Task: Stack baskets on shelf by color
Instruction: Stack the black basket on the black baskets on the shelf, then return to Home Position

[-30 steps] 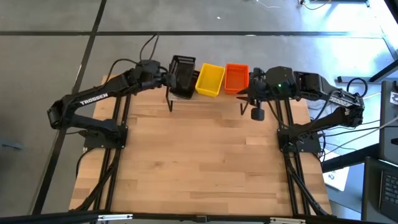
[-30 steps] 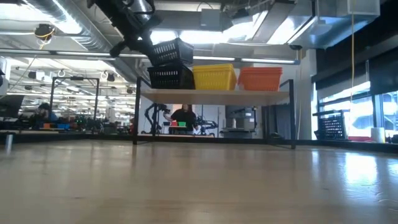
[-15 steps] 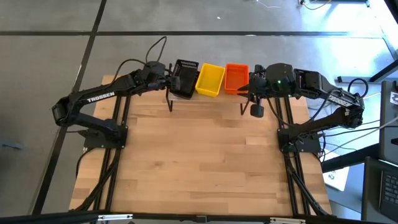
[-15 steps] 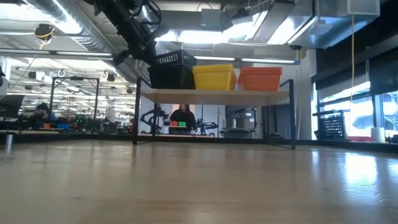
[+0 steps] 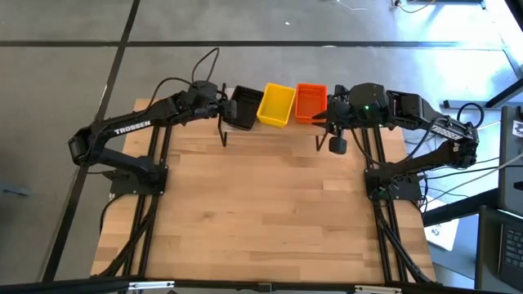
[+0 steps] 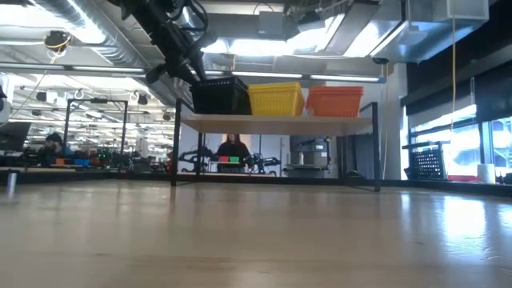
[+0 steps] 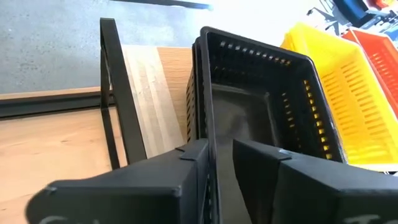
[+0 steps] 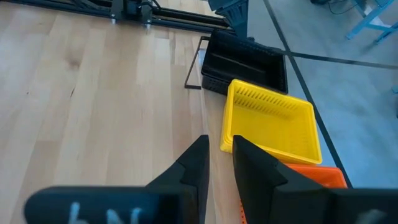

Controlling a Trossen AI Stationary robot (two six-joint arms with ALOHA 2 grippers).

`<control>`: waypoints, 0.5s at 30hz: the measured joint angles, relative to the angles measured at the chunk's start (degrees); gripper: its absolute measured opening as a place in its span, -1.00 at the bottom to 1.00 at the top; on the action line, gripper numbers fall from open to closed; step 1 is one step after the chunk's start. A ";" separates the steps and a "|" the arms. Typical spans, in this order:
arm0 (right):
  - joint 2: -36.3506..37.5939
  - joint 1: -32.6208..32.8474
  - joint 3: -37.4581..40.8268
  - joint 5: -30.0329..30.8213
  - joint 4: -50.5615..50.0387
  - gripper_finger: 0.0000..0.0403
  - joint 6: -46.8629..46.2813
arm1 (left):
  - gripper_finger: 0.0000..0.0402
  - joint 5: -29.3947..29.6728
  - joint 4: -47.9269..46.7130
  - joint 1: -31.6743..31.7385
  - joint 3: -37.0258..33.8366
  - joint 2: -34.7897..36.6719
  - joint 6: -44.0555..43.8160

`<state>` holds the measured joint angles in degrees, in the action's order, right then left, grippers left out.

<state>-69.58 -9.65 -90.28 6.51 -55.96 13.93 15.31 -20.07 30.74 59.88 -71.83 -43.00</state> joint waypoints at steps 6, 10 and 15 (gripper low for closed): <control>0.00 0.00 0.00 -0.01 -0.01 -0.66 0.26 | -0.62 0.26 1.65 0.00 0.00 0.37 2.69; 0.75 0.00 0.00 0.34 -0.01 -0.66 1.52 | -0.62 0.24 3.88 0.00 0.00 2.57 12.29; 3.26 0.00 -0.02 2.85 -0.01 -0.66 1.33 | -0.62 0.23 4.96 -0.04 0.00 6.91 18.03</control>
<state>-66.32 -9.65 -90.30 9.37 -55.96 15.27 15.55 -15.11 30.70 59.88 -64.92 -24.98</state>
